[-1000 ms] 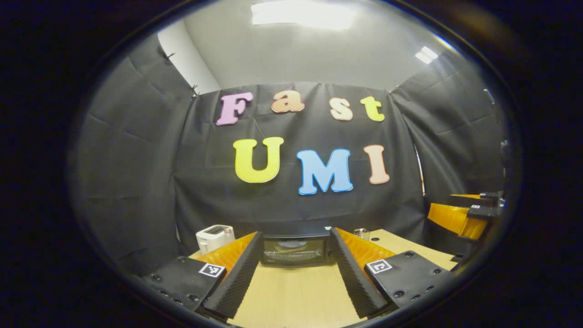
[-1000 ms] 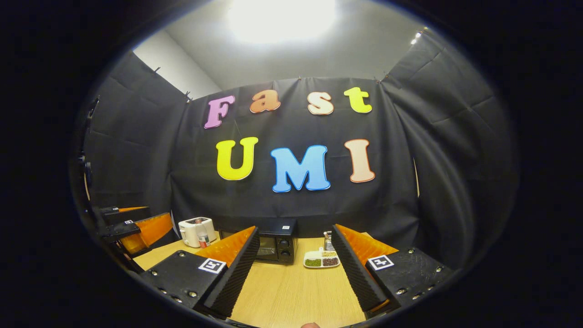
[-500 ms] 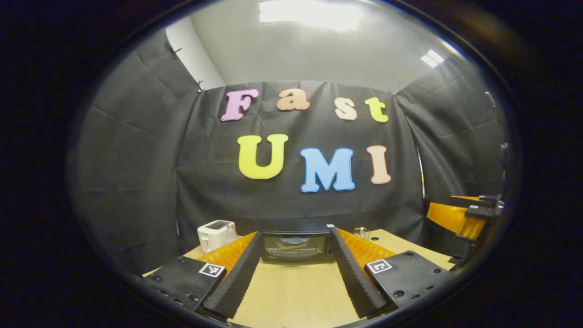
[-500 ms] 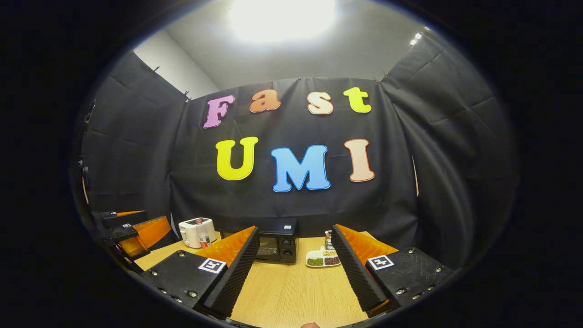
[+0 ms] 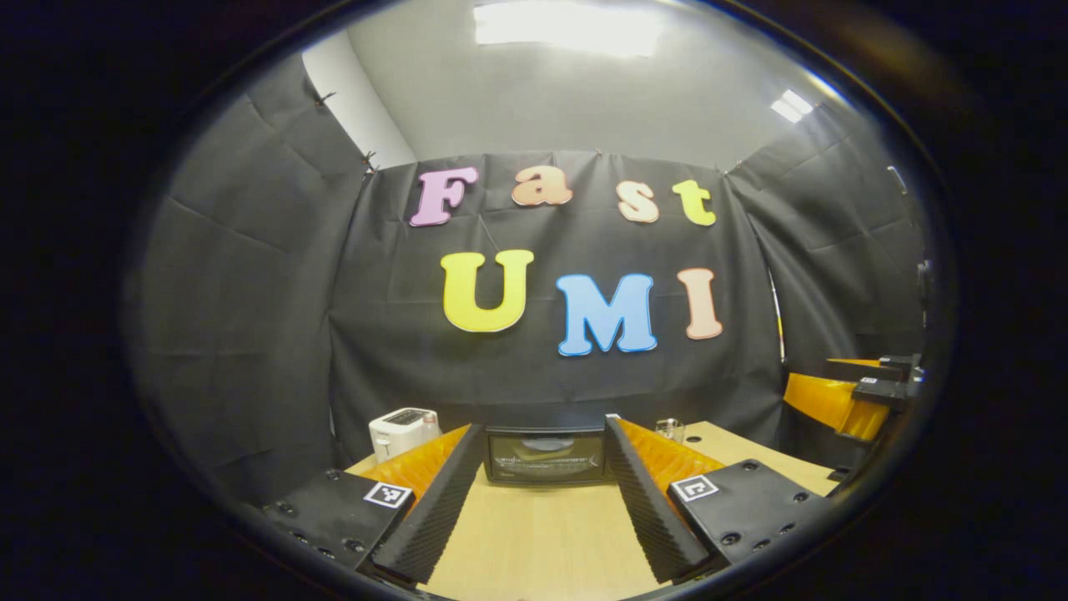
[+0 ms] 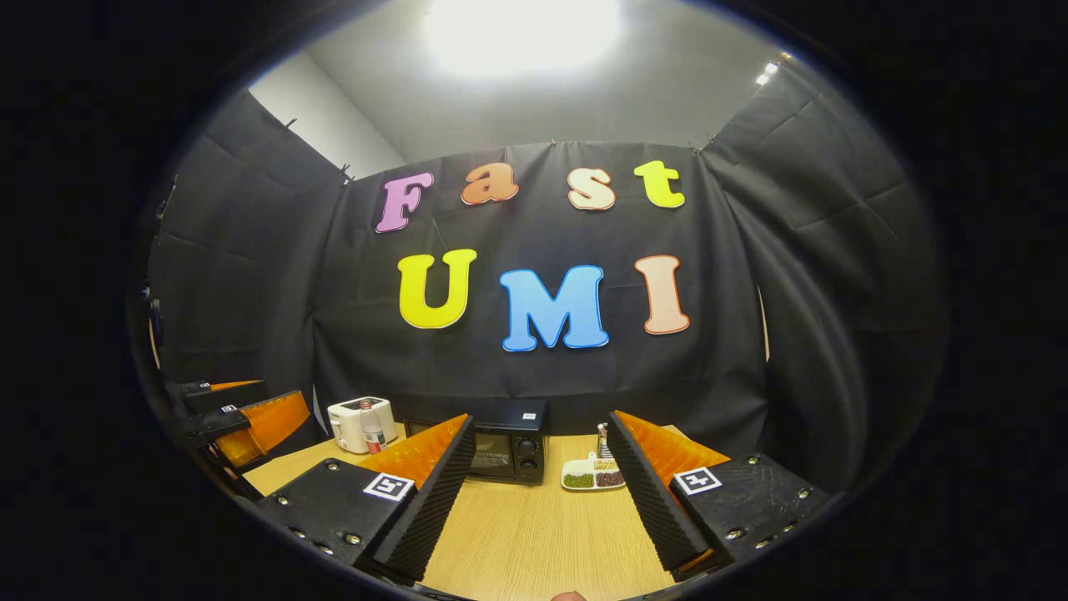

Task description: Open the electric oven with the left hand, put the food in, and close the electric oven.

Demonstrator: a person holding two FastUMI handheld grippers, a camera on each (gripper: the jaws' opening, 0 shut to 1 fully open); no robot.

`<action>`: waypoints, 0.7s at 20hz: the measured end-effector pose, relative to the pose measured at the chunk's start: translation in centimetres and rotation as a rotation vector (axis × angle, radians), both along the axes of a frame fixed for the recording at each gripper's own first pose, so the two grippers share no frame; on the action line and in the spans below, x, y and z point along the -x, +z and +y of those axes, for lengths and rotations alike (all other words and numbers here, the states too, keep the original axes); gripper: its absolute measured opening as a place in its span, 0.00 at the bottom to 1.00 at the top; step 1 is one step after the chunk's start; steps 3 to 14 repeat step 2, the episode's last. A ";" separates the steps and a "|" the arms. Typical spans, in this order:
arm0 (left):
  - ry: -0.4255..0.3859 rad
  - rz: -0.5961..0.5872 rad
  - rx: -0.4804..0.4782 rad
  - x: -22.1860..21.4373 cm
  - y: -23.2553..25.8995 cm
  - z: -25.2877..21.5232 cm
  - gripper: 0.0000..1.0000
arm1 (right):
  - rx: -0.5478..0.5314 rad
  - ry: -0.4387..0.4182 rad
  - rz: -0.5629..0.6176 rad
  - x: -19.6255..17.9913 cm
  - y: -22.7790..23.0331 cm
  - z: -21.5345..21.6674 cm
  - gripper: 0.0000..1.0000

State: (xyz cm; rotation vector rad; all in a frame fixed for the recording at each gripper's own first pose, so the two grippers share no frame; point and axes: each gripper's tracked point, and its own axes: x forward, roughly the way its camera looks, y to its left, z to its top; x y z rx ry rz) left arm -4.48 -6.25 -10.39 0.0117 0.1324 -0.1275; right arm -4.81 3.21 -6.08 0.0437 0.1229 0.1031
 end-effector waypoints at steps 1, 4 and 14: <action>0.002 0.000 0.001 0.1 0.0 0.1 0.97 | -0.001 0.001 -0.001 -0.1 0.1 0.1 0.98; 0.001 -0.001 0.001 0.0 0.1 0.2 0.97 | -0.001 0.000 -0.003 -0.1 0.1 0.1 0.98; 0.001 -0.001 0.001 0.0 0.1 0.2 0.97 | -0.001 0.000 -0.003 -0.1 0.1 0.1 0.98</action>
